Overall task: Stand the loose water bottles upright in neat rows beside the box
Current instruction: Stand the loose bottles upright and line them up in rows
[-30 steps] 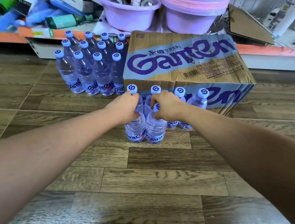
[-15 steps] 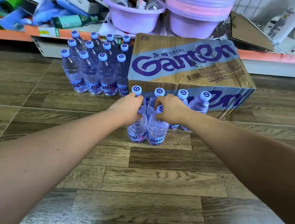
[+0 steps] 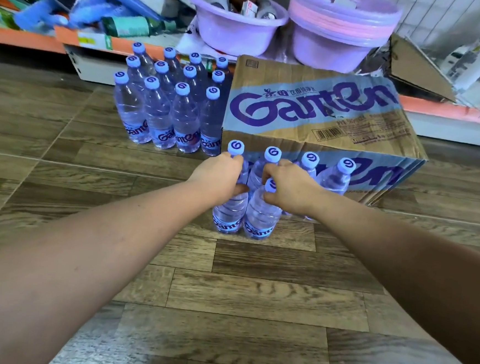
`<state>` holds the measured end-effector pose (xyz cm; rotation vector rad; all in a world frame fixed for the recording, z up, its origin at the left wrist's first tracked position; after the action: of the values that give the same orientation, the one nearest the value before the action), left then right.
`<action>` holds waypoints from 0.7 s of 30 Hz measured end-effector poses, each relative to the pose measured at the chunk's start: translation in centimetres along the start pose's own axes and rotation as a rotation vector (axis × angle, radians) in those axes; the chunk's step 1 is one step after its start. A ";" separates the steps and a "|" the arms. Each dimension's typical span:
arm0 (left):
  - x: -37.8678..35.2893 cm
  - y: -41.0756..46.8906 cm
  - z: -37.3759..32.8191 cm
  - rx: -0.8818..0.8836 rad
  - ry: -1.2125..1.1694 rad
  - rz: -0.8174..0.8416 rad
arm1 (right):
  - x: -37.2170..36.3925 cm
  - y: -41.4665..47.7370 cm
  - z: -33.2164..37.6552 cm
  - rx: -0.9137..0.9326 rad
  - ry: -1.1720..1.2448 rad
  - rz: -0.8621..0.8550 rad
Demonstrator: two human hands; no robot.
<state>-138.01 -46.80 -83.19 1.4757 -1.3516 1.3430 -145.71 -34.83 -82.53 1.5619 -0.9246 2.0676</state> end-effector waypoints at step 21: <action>6.7 1.2 17.1 0.188 -0.068 -0.028 | 3.0 9.1 9.7 0.152 -0.012 -0.267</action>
<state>-135.99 -64.88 -80.35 1.6720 -1.2697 1.4469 -145.79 -48.31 -80.59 1.6737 -0.5377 1.9770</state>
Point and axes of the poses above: each hand's wrist, its own y-axis towards the middle knuckle, its own x-axis out of the back of the hand, z = x × y, the point moved 2 cm from there along y, towards the middle knuckle, and after that the axes turned 7 degrees about -x, right-handed, at the moved point
